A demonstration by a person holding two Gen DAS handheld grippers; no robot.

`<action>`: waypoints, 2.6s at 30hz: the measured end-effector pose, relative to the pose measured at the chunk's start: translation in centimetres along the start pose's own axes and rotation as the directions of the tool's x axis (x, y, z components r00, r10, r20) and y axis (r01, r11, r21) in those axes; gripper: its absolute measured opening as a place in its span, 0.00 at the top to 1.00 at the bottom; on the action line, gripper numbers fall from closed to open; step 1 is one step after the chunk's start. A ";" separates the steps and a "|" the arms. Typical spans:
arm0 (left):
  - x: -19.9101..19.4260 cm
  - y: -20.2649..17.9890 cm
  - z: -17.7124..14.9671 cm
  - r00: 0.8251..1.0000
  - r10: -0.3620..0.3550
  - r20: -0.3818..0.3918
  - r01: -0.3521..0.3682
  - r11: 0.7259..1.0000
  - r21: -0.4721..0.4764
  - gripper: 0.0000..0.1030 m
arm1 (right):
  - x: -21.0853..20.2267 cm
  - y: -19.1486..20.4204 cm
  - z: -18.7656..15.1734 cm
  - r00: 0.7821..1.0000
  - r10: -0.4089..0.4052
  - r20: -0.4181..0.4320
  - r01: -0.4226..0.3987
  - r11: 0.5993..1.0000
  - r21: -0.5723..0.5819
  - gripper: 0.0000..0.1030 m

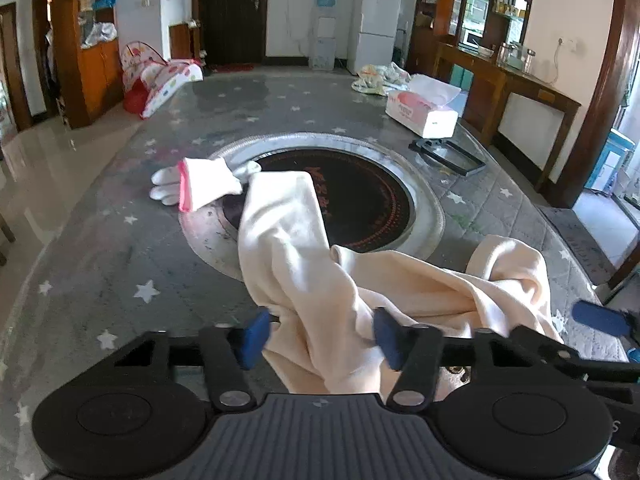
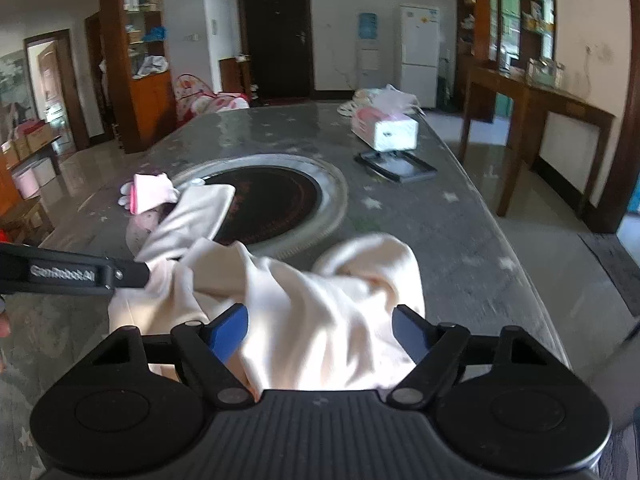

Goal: Fold clothes
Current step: 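Grasp the cream sweatshirt with the left gripper while the right gripper grasps it too, then lift the sweatshirt up with both grippers and shake it open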

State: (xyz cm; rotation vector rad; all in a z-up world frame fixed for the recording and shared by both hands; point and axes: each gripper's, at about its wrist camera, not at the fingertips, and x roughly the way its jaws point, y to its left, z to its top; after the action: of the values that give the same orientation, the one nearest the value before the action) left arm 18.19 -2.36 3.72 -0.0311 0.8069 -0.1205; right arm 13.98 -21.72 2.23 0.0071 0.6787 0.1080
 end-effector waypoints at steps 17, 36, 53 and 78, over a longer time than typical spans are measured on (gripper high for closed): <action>1.0 -0.3 0.3 0.998 -0.060 -0.021 0.061 0.997 0.041 0.67 | 4.7 2.4 1.8 0.997 0.050 -0.056 -0.057 0.988 -0.140 0.80; -7.3 4.1 -0.1 0.987 -0.050 0.151 0.056 0.998 -0.035 0.99 | -4.5 0.5 3.8 0.981 -0.059 0.183 0.089 0.983 -0.158 0.98; -5.6 1.4 -0.1 0.990 -0.130 0.058 0.130 0.991 0.001 0.62 | -13.3 -1.1 4.1 0.941 -0.081 0.328 0.136 0.979 -0.149 0.98; -6.3 6.1 5.8 0.980 -0.118 0.162 0.142 0.979 -0.146 0.94 | -11.1 -3.6 6.5 0.938 -0.121 0.326 0.161 0.982 -0.099 0.98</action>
State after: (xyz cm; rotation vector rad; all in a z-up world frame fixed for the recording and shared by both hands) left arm 18.68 4.33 11.81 -0.2401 0.6593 -0.1761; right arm 9.78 -26.22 14.10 -0.1416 0.3461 0.0091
